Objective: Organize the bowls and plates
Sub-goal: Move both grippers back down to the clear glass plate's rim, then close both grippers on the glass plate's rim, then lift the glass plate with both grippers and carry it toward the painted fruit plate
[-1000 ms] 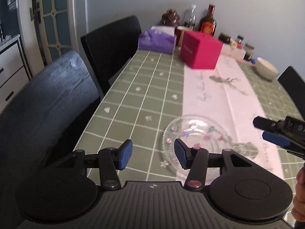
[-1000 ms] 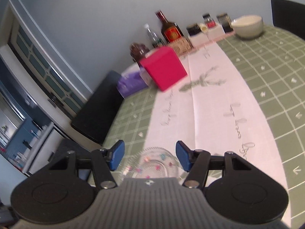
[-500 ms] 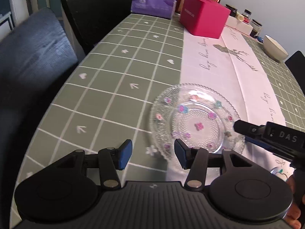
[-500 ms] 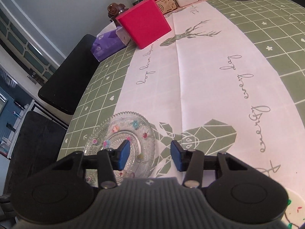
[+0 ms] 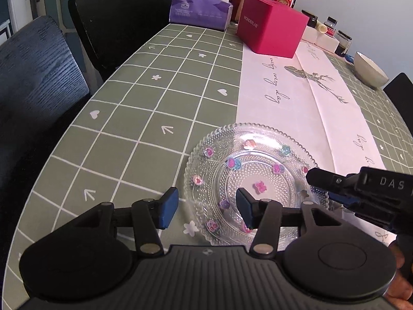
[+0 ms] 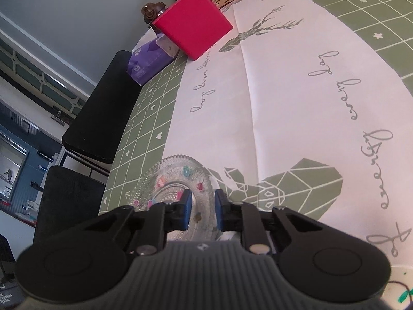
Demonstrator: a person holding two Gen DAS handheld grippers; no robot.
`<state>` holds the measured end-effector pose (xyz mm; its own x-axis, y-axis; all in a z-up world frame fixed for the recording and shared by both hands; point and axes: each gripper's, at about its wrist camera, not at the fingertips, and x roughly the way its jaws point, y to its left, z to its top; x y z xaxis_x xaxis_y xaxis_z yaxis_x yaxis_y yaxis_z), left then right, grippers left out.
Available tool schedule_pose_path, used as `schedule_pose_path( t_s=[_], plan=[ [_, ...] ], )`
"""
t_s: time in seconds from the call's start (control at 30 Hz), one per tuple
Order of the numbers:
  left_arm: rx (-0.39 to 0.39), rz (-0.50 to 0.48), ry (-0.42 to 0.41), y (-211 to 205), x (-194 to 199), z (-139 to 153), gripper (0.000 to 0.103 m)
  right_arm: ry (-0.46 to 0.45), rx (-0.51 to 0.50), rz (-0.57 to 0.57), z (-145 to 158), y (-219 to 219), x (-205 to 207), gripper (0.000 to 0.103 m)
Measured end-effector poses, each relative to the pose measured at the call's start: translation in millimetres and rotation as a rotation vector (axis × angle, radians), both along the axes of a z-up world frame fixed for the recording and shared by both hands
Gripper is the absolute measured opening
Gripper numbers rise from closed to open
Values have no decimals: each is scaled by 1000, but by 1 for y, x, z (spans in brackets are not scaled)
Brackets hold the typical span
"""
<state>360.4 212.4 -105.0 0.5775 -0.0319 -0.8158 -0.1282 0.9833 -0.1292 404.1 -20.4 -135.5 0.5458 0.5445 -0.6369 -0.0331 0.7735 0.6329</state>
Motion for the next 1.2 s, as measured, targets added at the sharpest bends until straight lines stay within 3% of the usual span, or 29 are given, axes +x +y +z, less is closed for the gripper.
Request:
schedule_pose_path(
  t_s=[0.07,0.13,0.2,0.3,0.4,0.57,0.77,0.93,1.0,1.07,1.1,1.2],
  plan=[
    [-4,27,-3,1,3,0,57,6,12,-3,-2,-1,4,13],
    [0,33,-10,-1,5,0,40,-8,-20,7,-1,2,4,5],
    [12,36,1,-1,7,2,34,-25,-48,18,1,4,2,5],
    [-10,48,3,10,7,6,14,-40,-84,34,4,7,3,5],
    [28,28,-8,12,4,12,3,-17,-31,1,1,0,1,4],
    [99,30,7,2,-3,13,3,-22,-41,19,8,5,-6,3],
    [36,60,27,2,-22,18,3,-17,-18,10,15,-4,-20,1],
    [109,36,33,-14,-46,22,3,-10,-21,5,18,-8,-41,2],
    [83,10,36,-16,-60,24,0,-18,-35,19,22,-9,-51,2],
    [-22,-30,41,-18,-75,31,0,-8,-26,71,25,-8,-62,2],
    [-24,-41,40,-25,-82,36,0,-12,-35,95,27,-5,-68,1],
    [96,-111,15,-53,-102,46,0,-8,-125,122,32,11,-90,1]
  ],
)
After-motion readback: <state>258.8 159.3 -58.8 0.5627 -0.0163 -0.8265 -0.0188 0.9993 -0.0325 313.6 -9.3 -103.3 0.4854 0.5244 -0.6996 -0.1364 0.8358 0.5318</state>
